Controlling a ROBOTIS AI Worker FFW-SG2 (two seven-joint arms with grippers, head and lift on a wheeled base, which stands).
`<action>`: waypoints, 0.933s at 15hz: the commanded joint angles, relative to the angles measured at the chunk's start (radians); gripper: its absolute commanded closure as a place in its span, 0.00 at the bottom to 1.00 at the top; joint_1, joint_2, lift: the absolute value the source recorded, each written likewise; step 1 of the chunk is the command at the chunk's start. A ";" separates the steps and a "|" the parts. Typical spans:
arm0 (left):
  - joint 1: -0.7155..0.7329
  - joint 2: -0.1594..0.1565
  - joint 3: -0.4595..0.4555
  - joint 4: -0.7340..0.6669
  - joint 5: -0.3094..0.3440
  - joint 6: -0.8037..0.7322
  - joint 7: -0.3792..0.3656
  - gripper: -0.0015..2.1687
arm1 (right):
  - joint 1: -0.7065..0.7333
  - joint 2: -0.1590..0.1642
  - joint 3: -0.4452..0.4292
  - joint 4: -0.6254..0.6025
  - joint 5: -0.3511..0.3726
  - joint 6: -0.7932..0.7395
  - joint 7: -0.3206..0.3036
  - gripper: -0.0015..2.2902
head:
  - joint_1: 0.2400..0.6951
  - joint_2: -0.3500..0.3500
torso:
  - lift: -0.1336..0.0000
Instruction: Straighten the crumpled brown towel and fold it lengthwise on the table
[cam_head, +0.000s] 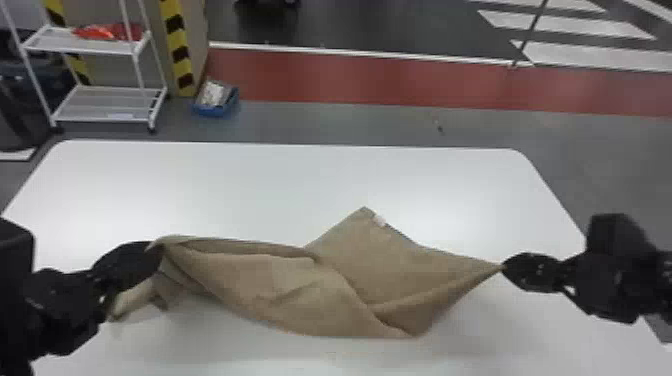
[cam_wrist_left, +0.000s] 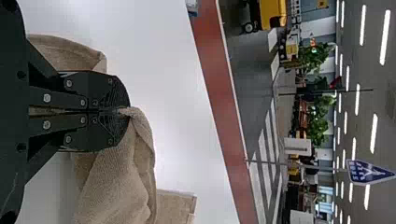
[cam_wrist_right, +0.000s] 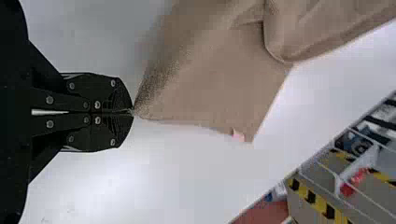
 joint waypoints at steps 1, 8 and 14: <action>-0.019 -0.003 0.029 -0.017 0.002 0.119 -0.002 0.51 | -0.031 0.002 -0.137 -0.019 -0.105 0.004 0.001 0.90 | 1.00 0.26 | 0.10; -0.106 0.002 0.112 0.124 -0.006 -0.095 -0.237 0.41 | -0.033 0.005 -0.215 0.016 -0.083 0.010 -0.009 0.90 | 1.00 0.13 | 0.10; -0.118 0.002 0.046 0.261 -0.053 -0.148 -0.241 0.41 | 0.027 0.009 -0.083 0.060 0.165 0.001 -0.002 0.90 | 1.00 0.10 | 0.10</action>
